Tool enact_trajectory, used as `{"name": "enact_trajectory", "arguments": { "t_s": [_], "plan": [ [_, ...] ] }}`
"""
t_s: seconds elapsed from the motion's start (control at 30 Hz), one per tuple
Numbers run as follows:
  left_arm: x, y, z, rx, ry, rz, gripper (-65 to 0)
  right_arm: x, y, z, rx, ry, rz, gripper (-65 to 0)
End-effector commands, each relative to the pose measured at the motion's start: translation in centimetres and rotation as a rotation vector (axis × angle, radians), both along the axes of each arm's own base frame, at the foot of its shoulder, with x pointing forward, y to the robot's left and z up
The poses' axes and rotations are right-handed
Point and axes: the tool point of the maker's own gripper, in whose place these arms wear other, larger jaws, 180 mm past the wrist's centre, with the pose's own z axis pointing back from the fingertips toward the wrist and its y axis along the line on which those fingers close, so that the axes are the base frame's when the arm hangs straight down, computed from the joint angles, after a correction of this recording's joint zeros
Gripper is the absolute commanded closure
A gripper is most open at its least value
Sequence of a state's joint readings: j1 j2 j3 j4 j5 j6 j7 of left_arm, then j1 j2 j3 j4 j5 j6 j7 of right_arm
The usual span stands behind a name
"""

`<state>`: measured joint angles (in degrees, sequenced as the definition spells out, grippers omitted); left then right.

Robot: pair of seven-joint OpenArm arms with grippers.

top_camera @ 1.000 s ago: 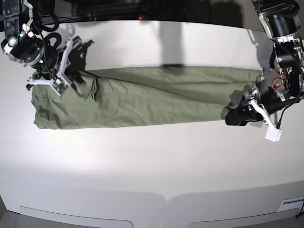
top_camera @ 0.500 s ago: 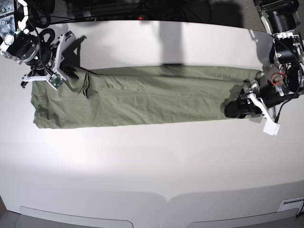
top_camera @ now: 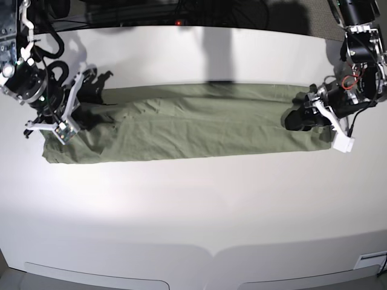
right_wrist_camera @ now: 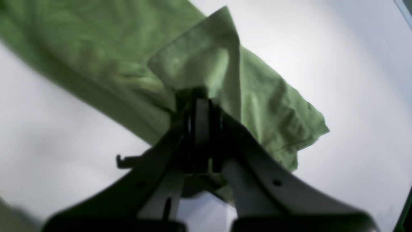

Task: Fold the T-shirt properly
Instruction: 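Grasp the strip end with the right gripper and straighten it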

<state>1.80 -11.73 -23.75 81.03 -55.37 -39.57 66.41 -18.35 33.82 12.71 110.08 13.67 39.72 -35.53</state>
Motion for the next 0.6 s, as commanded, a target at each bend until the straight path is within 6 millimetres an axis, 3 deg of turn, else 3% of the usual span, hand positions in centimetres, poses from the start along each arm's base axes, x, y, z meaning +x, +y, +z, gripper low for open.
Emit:
{"name": "enact_trajectory", "arguments": {
  "t_s": [0.0, 0.27, 0.57],
  "plan": [
    [1.1, 0.3, 1.6, -0.01, -0.062, 0.006, -22.3, 0.9, -0.7, 0.7, -0.006, -0.03, -0.008, 0.0],
    [1.1, 0.3, 1.6, -0.011, -0.062, 0.007, -22.3, 2.7, -4.5, -2.0, 0.021, 0.019, -0.126, 0.0],
    [1.3, 0.4, 1.8, -0.014, -0.072, 0.015, -22.3, 6.0, -6.3, -1.1, 0.055, -0.036, -0.181, 0.0]
  ]
}}
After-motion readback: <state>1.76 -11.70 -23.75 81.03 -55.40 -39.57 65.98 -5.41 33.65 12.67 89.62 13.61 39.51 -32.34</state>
